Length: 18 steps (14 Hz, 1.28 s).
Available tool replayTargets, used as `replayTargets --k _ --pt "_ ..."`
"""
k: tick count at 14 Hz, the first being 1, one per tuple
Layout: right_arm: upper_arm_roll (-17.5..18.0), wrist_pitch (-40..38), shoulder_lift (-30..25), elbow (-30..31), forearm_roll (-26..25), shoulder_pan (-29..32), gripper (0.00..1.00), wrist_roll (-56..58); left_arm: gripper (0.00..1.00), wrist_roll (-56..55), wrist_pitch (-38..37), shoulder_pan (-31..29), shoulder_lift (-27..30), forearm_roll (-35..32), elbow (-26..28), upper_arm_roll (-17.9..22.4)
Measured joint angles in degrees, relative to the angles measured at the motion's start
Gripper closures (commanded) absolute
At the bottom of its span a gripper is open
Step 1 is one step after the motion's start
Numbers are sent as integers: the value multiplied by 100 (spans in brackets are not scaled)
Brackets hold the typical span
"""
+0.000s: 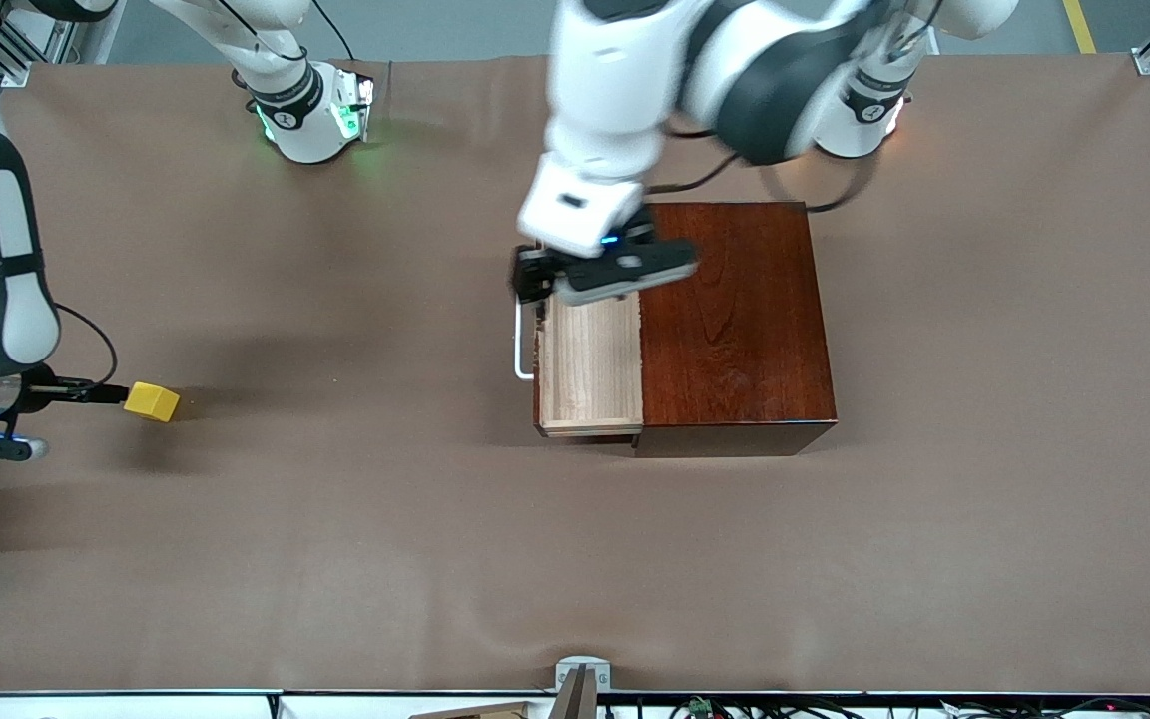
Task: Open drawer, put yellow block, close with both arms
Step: 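Pull the drawer open with the left gripper while the right gripper reaches the cube, then grasp the yellow cube with the right gripper while the left gripper withdraws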
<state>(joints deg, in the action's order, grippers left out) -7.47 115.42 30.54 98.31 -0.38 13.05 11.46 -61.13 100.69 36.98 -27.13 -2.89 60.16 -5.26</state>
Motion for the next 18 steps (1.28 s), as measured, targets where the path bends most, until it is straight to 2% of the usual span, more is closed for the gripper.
replayTargets --k 9,12,14,17,18 --pt "48 1028 0 701 14 -28 1 0 0 2790 -1864 -2217 767 207 24 9" --pt "67 1376 0 948 37 -42 23 -8 0 3628 -2179 -2949 865 208 38 14" --pt "72 1696 1 1163 43 -45 53 -14 0 4112 -2327 -3342 886 207 43 22" --pt "77 1790 -2 1225 46 -48 89 -15 0 4651 -2411 -3718 1004 207 43 29" --pt "78 1792 -10 1223 50 -49 98 -18 0 4854 -2448 -3818 1066 207 44 32"
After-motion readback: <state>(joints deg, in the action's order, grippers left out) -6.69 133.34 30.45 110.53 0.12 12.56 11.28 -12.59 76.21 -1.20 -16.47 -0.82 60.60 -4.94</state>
